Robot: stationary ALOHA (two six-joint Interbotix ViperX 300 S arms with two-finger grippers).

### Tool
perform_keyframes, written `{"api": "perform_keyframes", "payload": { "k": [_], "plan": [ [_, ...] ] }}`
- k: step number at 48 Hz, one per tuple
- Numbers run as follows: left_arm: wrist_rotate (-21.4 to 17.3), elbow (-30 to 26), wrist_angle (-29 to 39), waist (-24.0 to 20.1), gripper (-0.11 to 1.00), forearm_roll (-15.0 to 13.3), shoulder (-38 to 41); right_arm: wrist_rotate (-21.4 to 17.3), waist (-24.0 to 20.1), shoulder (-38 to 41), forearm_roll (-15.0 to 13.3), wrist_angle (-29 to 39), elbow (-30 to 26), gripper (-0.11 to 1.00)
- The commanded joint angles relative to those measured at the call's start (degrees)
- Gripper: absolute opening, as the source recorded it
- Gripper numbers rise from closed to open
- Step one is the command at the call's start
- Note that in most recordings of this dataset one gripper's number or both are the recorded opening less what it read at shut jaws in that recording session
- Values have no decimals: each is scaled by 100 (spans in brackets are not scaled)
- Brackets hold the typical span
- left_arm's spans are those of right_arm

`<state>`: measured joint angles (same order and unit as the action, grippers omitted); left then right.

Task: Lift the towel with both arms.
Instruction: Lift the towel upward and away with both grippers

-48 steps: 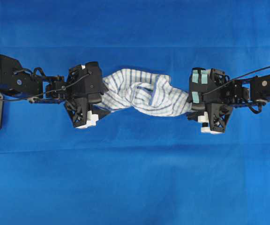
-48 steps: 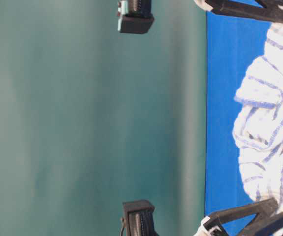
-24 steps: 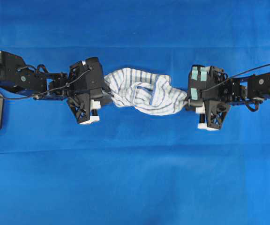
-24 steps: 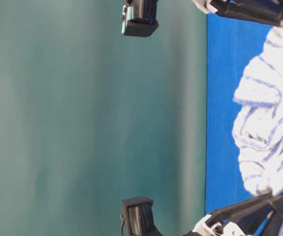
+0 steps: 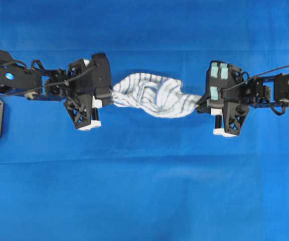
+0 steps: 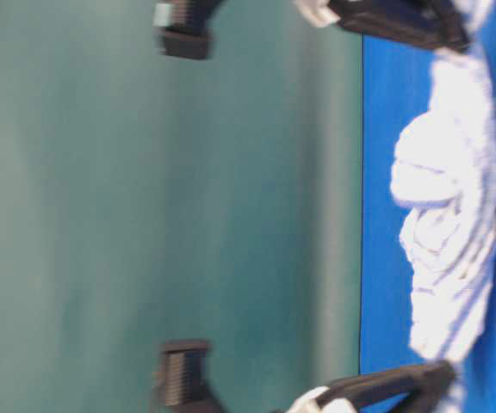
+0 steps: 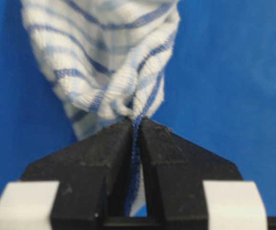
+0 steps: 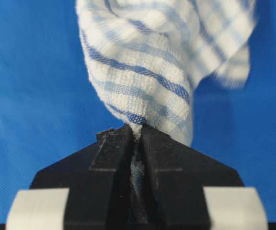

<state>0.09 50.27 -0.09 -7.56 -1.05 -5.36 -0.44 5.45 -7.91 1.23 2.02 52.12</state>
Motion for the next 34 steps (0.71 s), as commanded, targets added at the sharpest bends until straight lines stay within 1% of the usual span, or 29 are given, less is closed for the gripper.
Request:
{"api": "perform_keyframes", "payload": {
  "k": [1, 6, 16, 26, 34],
  "plan": [
    [9, -176, 360, -18, 3, -9, -554, 0, 9, -475, 9, 229, -281, 7],
    [9, -255, 791, -18, 3, -9, -1081, 35, 9, -800, -18, 554, -545, 7],
    [26, -396, 1371, -9, 3, -9, -2074, 53, 62, -1248, -167, 1178, -1160, 7],
    [18, -606, 1687, -9, 3, -9, -2918, 53, 158, -1512, -299, 1608, -1705, 7],
    [-44, -870, 1828, -18, 3, 0, -3322, 53, 237, -1731, -396, 1863, -2065, 7]
  ]
}}
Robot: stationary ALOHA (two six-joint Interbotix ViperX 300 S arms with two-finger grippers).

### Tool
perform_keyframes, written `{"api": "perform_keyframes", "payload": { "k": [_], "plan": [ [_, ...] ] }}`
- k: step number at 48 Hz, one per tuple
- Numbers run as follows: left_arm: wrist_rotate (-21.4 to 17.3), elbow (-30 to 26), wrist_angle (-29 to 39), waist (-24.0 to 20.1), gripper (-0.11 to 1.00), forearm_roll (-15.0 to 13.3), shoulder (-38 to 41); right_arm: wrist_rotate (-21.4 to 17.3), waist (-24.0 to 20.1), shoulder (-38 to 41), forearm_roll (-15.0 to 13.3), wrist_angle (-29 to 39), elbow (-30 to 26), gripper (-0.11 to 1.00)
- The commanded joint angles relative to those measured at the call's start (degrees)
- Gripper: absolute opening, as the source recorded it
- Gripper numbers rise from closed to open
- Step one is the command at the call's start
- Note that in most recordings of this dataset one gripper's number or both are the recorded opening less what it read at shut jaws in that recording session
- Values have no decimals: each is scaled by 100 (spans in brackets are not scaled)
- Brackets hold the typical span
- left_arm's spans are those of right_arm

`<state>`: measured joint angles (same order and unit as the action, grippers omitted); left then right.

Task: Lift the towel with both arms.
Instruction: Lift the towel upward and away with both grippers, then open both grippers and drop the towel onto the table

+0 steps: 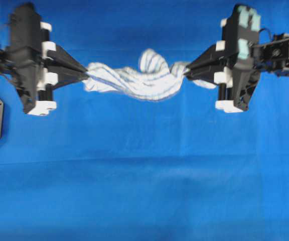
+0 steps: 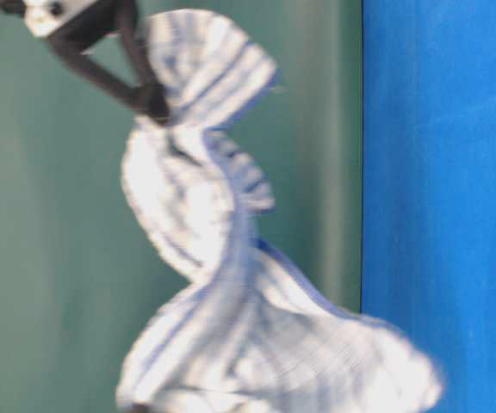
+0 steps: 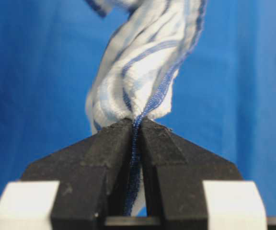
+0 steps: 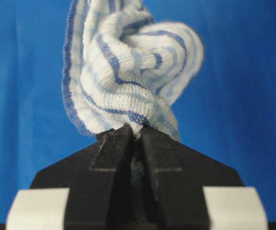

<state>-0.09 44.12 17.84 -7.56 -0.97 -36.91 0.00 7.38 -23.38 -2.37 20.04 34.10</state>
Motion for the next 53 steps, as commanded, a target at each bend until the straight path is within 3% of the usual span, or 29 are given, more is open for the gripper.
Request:
{"api": "perform_keyframes", "payload": {
  "k": [1, 25, 44, 46, 50, 53],
  "plan": [
    [-26, -299, 44, -9, 3, -18, -202, 9, 53, -211, -44, 79, -308, 7],
    [-114, -1336, 562, -9, 3, -9, -422, 35, 97, -976, -237, 202, -949, 7],
    [-176, -1406, 536, -9, 5, -18, -352, 97, 97, -1002, -237, 202, -958, 8],
    [-185, -1406, 519, -9, 9, -9, -360, 97, 97, -1002, -246, 202, -958, 8],
    [-185, -1397, 448, -9, 29, -9, -387, 88, 97, -1002, -264, 202, -958, 9],
    [-202, -1389, 404, -9, 48, -9, -413, 79, 97, -1002, -281, 202, -958, 23]
  ]
}}
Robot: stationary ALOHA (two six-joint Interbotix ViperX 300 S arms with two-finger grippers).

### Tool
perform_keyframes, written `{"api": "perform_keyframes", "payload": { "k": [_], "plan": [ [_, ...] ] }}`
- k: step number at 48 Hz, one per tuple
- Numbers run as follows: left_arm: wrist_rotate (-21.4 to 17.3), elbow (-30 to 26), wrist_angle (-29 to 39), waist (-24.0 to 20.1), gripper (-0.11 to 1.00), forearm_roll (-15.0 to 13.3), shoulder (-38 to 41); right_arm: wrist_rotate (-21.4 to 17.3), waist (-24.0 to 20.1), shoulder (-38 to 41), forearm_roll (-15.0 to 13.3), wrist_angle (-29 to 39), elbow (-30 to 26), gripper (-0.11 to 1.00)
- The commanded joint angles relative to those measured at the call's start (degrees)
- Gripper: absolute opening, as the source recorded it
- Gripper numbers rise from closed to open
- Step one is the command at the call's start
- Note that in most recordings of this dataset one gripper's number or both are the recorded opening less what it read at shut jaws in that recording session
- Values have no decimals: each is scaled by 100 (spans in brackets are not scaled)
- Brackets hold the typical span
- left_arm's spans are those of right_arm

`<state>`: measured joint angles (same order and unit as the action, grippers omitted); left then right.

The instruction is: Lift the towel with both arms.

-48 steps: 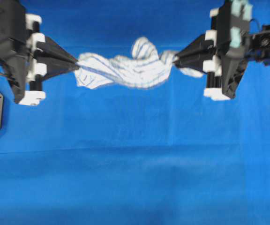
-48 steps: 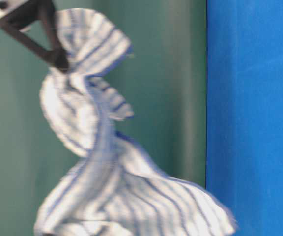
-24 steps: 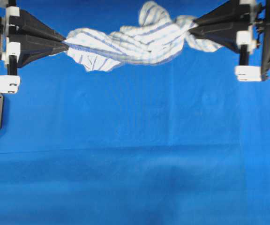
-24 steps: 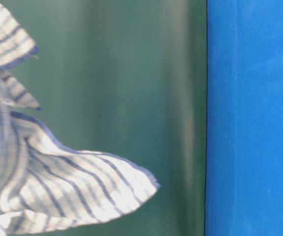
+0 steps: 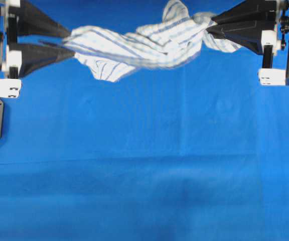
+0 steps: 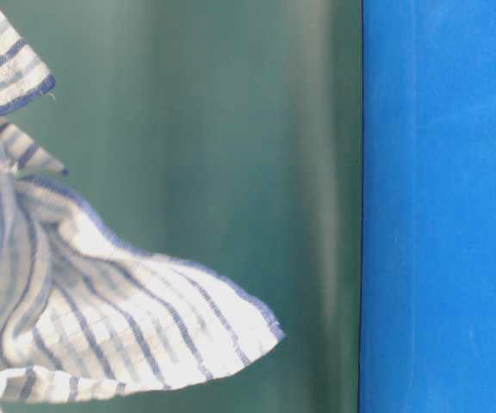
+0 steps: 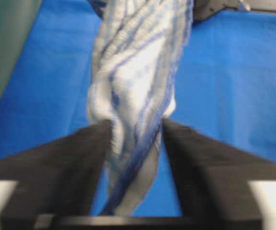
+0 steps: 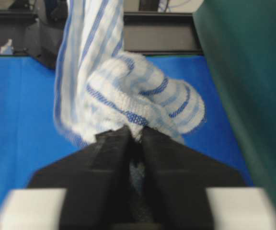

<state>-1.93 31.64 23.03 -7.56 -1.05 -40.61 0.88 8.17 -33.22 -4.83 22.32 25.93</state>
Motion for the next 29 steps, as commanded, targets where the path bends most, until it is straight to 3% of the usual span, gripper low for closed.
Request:
{"api": "perform_keyframes", "payload": {
  "k": [1, 5, 9, 20, 29],
  "plan": [
    [-18, -141, -123, -9, 54, 0, -53, -9, 18, -9, -35, -26, -141, 29],
    [-35, -132, -141, -9, 79, 0, -79, -9, 18, -18, -62, -26, -132, 54],
    [-88, -123, -141, -9, 91, 0, -97, -26, 18, -9, -97, -18, -132, 68],
    [-167, -18, -141, 26, 90, 0, -35, -97, 18, -9, -105, 211, -35, 63],
    [-149, 404, -281, 62, 90, 0, 211, -237, 18, 62, -18, 272, 475, 63]
  ]
}}
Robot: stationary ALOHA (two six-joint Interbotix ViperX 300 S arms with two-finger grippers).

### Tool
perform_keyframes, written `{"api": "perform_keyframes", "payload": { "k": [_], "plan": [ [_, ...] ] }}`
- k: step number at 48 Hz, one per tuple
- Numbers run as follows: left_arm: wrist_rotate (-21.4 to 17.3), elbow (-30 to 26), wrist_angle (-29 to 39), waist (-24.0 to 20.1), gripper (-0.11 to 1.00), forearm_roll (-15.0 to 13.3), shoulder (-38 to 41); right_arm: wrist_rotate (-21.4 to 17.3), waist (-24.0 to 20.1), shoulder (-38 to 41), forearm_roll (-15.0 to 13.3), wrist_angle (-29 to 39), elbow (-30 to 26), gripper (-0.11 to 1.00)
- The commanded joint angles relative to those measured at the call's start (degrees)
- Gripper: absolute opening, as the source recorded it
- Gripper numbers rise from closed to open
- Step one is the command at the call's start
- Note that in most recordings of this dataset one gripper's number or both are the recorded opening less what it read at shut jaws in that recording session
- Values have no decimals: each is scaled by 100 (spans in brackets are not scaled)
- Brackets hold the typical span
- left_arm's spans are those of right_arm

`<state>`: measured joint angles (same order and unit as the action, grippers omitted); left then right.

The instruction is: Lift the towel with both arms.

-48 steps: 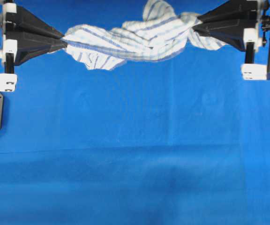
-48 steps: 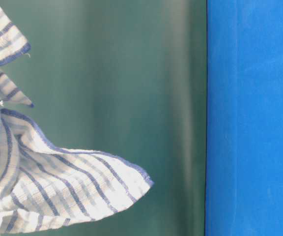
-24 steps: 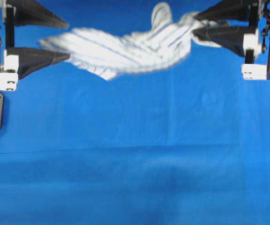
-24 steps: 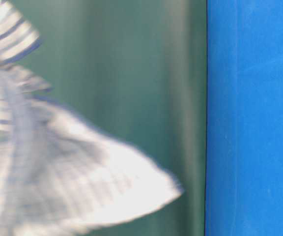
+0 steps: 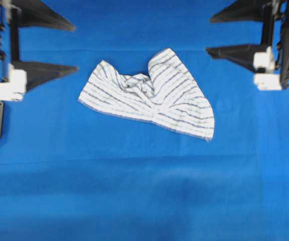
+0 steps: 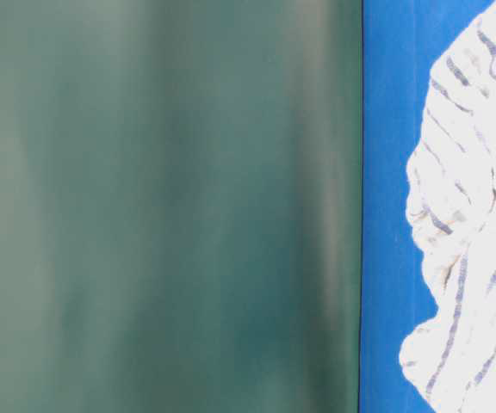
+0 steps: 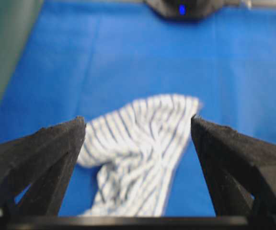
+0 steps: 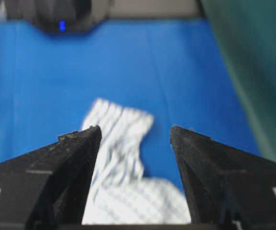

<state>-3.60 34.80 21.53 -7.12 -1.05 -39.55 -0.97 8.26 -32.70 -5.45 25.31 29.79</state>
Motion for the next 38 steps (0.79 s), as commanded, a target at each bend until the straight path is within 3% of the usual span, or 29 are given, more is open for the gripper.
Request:
{"api": "perform_keyframes", "payload": {
  "k": [1, 21, 38],
  "plan": [
    [18, 141, -176, 18, 90, 0, 141, -88, 0, 26, 62, -26, 158, 63],
    [26, 1063, -984, 26, 90, 0, 993, -457, -308, 712, 79, -44, 940, 63],
    [53, 1670, -1828, 105, 90, 0, 2074, -721, -563, 1731, 79, -624, 1239, 63]
  ]
}}
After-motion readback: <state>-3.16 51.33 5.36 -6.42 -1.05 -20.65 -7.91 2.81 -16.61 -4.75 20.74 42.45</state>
